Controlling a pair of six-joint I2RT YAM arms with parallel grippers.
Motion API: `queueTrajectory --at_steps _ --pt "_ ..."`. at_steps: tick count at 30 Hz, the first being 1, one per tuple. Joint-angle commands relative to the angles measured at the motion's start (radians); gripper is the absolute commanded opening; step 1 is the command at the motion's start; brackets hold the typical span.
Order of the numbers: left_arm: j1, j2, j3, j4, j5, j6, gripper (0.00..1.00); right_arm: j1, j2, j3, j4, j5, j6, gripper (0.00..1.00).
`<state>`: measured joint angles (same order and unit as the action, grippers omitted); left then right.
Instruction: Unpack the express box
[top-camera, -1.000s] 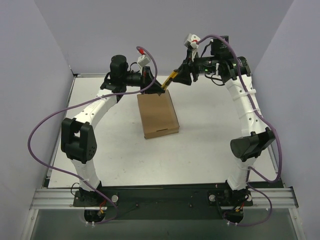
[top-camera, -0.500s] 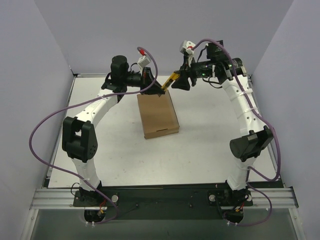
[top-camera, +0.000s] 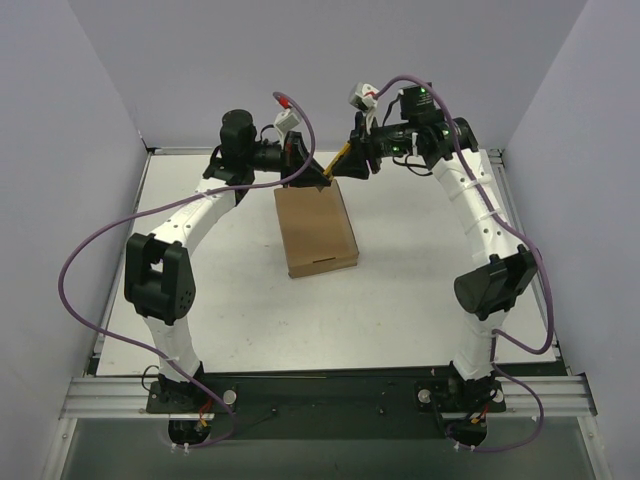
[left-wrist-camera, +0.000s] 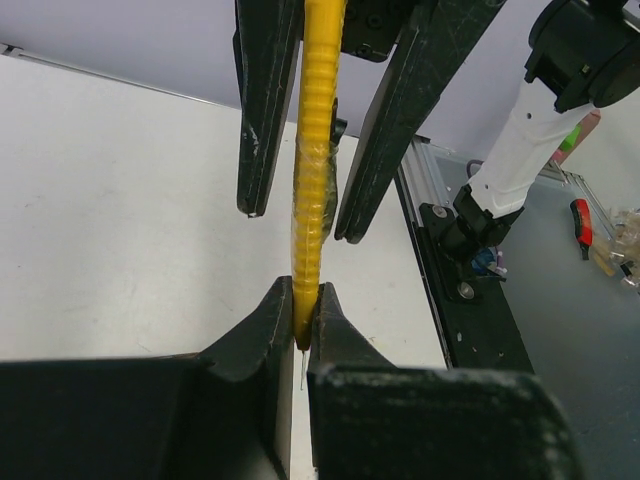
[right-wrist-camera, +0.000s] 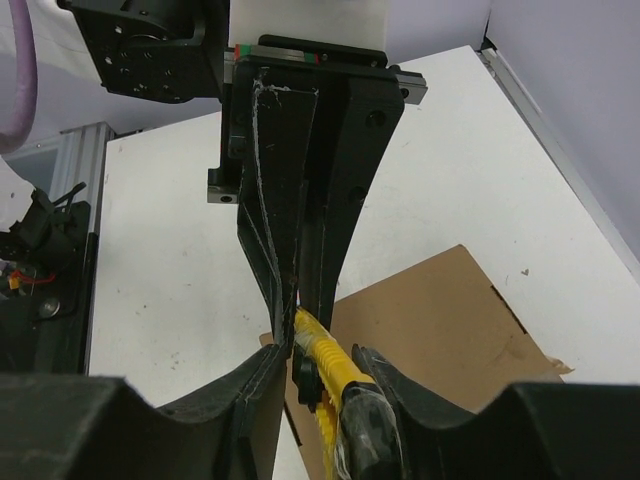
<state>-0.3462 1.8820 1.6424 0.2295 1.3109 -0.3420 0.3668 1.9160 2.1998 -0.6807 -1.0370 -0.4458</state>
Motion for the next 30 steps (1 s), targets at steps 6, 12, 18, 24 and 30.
queueTrajectory --at_steps 6,12,18,24,30 --pt "-0.004 0.011 0.037 0.057 -0.007 -0.028 0.00 0.020 0.006 -0.006 0.040 -0.083 0.013 0.28" --pt "-0.004 0.020 0.043 0.059 -0.004 -0.034 0.00 0.020 0.011 -0.003 0.043 -0.092 0.018 0.23" --pt "-0.004 0.026 0.045 0.062 0.001 -0.038 0.00 0.021 0.011 -0.003 0.055 -0.094 0.029 0.30" --pt "-0.004 0.026 0.045 0.062 0.001 -0.042 0.00 0.021 0.012 -0.009 0.059 -0.100 0.038 0.28" --pt "-0.005 0.031 0.045 0.062 0.002 -0.045 0.00 0.021 0.015 -0.008 0.076 -0.095 0.058 0.33"
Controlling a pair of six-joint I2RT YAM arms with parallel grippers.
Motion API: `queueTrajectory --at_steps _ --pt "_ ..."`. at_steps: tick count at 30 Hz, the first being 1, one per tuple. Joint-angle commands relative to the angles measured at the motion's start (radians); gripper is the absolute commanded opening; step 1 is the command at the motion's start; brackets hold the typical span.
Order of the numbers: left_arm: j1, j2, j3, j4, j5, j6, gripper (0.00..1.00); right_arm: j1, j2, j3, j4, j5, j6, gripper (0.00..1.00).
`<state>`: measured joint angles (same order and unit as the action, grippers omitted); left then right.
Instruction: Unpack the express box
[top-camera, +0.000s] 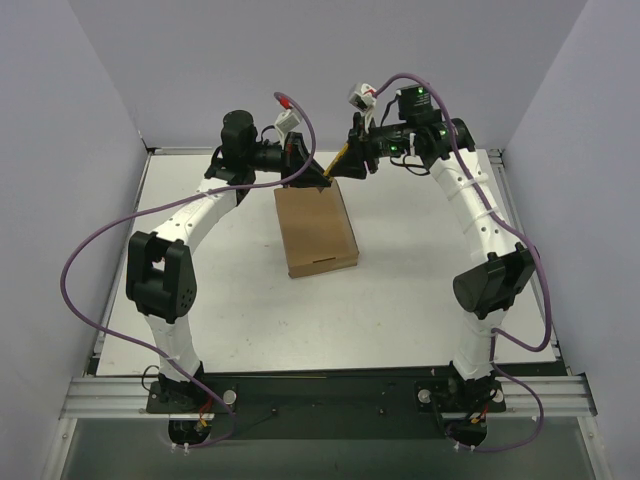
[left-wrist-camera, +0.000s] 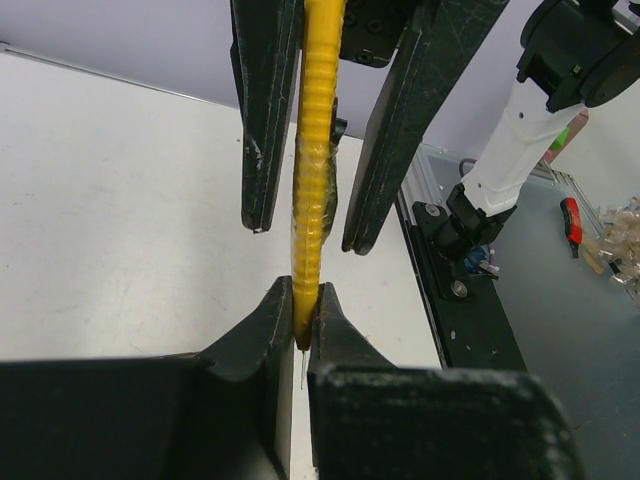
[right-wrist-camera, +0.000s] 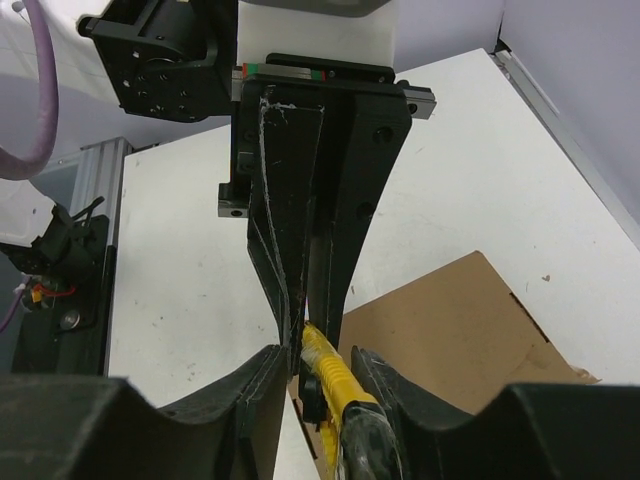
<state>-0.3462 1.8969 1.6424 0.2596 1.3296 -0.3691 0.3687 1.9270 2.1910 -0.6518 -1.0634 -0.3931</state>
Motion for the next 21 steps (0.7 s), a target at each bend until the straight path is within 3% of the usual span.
queueTrajectory --at_steps 1,3,7,10,13,14,15,17,18,19,20,21 --pt "-0.005 0.016 0.046 0.033 -0.015 -0.019 0.00 0.022 0.003 0.001 0.050 -0.069 0.005 0.33" --pt "-0.005 0.018 0.050 0.033 -0.013 -0.019 0.00 0.024 0.004 0.000 0.050 -0.076 0.007 0.30" --pt "-0.005 0.022 0.050 0.033 -0.013 -0.019 0.00 0.022 0.007 0.000 0.069 -0.086 0.026 0.09" --pt "-0.005 0.022 0.046 0.032 -0.015 -0.017 0.00 0.021 0.010 -0.002 0.093 -0.081 0.069 0.00" --pt "0.003 0.019 0.050 -0.015 -0.050 0.028 0.00 0.010 0.003 -0.014 0.132 0.016 0.156 0.00" --pt "0.007 0.013 0.057 -0.052 -0.090 0.059 0.07 0.009 -0.011 -0.019 0.136 0.090 0.178 0.00" --pt "0.019 0.001 0.066 -0.100 -0.118 0.149 0.24 0.006 -0.023 -0.043 0.138 0.155 0.189 0.00" --pt "0.029 -0.030 0.086 -0.311 -0.288 0.281 0.37 -0.010 -0.084 -0.100 0.164 0.286 0.171 0.00" --pt "0.030 -0.039 0.089 -0.432 -0.384 0.411 0.40 -0.020 -0.114 -0.216 0.203 0.324 0.181 0.00" --pt "0.030 -0.048 0.089 -0.472 -0.470 0.456 0.43 -0.020 -0.143 -0.273 0.286 0.436 0.209 0.00" --pt "0.030 -0.059 0.079 -0.499 -0.616 0.490 0.45 -0.019 -0.195 -0.328 0.309 0.469 0.206 0.00" --pt "0.032 -0.059 0.073 -0.538 -0.668 0.534 0.46 -0.024 -0.216 -0.396 0.320 0.480 0.195 0.00"
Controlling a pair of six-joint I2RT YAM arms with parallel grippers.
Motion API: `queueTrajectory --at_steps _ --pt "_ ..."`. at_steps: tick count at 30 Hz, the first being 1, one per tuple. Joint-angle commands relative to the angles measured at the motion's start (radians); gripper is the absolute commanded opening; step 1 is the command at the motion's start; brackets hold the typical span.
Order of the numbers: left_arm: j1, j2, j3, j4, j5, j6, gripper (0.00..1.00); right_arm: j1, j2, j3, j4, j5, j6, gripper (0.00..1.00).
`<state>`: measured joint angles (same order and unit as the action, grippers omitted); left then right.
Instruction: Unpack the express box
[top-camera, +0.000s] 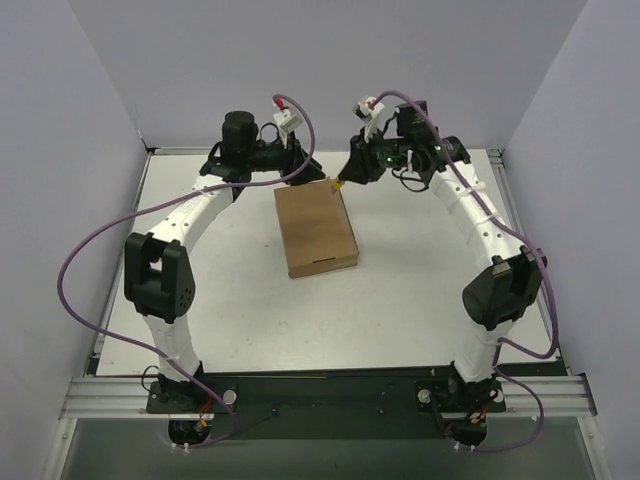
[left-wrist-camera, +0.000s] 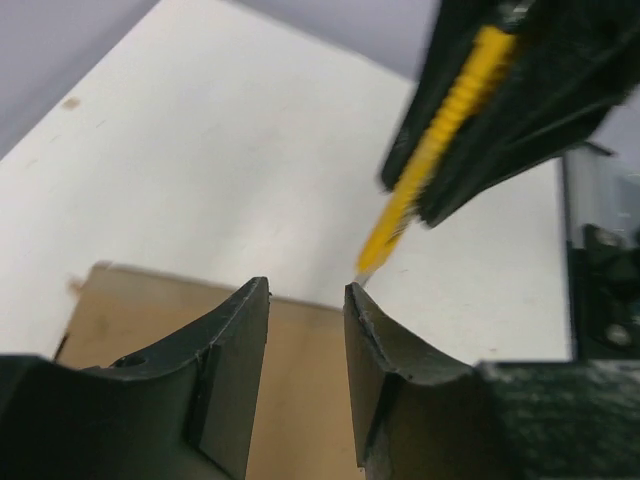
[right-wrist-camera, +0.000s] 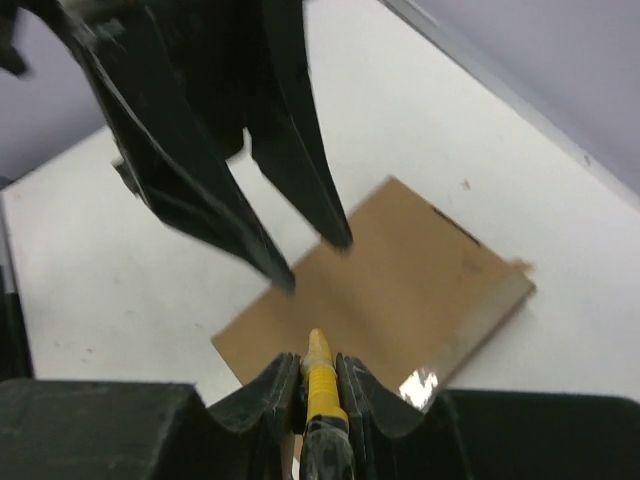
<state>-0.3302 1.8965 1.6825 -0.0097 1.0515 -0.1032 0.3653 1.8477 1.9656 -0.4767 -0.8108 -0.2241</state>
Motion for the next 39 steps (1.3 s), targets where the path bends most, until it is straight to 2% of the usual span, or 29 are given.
queueTrajectory --at_steps 1,3,6,8,11,13,16,25,29,35,39 --pt "0.019 -0.059 0.020 -0.285 -0.425 0.289 0.47 -0.025 -0.171 -0.203 0.147 0.229 0.013 0.00" --pt "0.020 -0.056 -0.027 -0.297 -0.545 0.324 0.48 -0.020 -0.192 -0.250 0.154 0.272 0.005 0.00" --pt "0.036 -0.033 -0.067 -0.268 -0.605 0.335 0.48 -0.006 -0.225 -0.345 0.194 0.426 -0.023 0.00" --pt "0.042 0.018 -0.047 -0.244 -0.622 0.313 0.48 -0.012 -0.240 -0.396 0.211 0.496 0.029 0.00" --pt "0.056 0.123 0.054 -0.236 -0.512 0.295 0.52 -0.034 -0.246 -0.410 0.204 0.493 0.057 0.00" --pt "0.057 0.205 0.136 -0.231 -0.461 0.289 0.68 -0.037 -0.251 -0.412 0.194 0.501 0.045 0.00" --pt "0.063 0.294 0.216 -0.214 -0.380 0.292 0.70 -0.031 -0.252 -0.401 0.185 0.519 0.061 0.00" --pt "0.065 0.475 0.367 -0.167 -0.372 0.250 0.77 -0.019 -0.266 -0.421 0.181 0.518 0.132 0.00" --pt "0.065 0.484 0.353 -0.193 -0.363 0.289 0.77 -0.016 -0.266 -0.433 0.199 0.558 0.169 0.00" --pt "0.056 0.444 0.263 -0.254 -0.349 0.350 0.73 -0.008 -0.260 -0.441 0.199 0.549 0.137 0.00" --pt "0.020 0.342 0.091 -0.191 -0.415 0.407 0.73 0.003 -0.252 -0.450 0.205 0.559 0.120 0.00"
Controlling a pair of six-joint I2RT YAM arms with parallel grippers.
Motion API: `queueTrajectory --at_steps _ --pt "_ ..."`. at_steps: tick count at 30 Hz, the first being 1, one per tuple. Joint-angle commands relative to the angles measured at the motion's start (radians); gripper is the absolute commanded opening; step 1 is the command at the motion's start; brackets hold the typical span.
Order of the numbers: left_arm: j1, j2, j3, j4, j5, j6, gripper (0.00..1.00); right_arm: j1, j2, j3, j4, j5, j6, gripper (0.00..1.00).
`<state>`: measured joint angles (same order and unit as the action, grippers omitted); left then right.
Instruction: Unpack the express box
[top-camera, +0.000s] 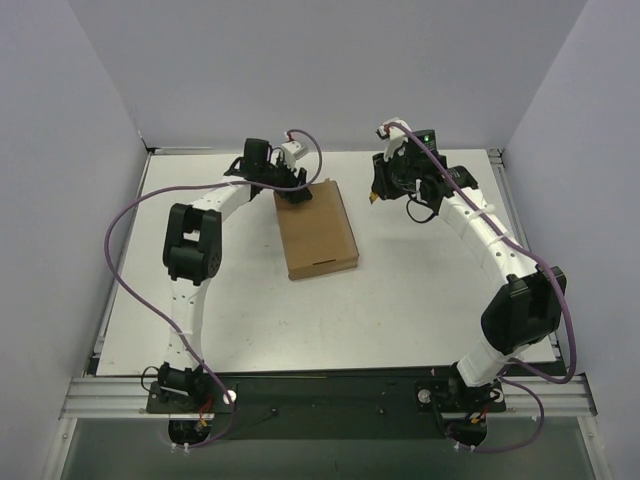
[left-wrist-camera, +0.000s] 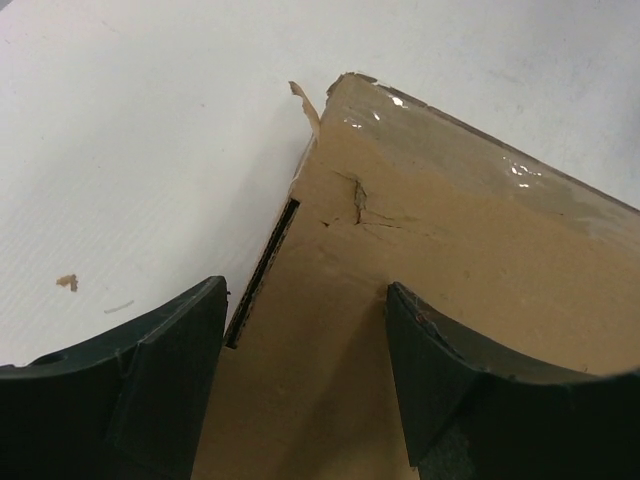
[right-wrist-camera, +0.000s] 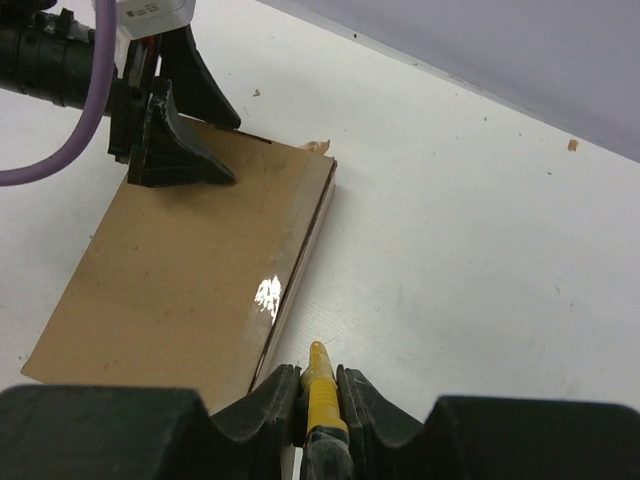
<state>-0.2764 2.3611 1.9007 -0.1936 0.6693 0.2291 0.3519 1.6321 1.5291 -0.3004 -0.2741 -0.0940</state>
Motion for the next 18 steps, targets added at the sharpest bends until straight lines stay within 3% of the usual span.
queueTrajectory --at_steps 1,4,7,13,18 --pt "-0.047 -0.170 -0.194 -0.004 -0.066 0.097 0.73 0.018 -0.035 -0.014 0.032 0.024 -0.013 0.00" --pt "-0.087 -0.232 -0.258 -0.075 -0.088 0.177 0.73 0.022 -0.038 -0.015 0.032 0.024 -0.019 0.00" --pt "-0.101 -0.293 -0.334 -0.150 -0.141 0.153 0.70 0.024 -0.044 -0.027 0.032 0.027 -0.029 0.00" --pt "-0.075 -0.431 -0.509 -0.159 -0.250 -0.037 0.68 0.025 -0.058 -0.069 0.044 0.064 -0.044 0.00" --pt "-0.044 -0.496 -0.540 -0.153 -0.249 -0.079 0.66 0.029 -0.055 -0.083 0.061 0.066 -0.030 0.00"
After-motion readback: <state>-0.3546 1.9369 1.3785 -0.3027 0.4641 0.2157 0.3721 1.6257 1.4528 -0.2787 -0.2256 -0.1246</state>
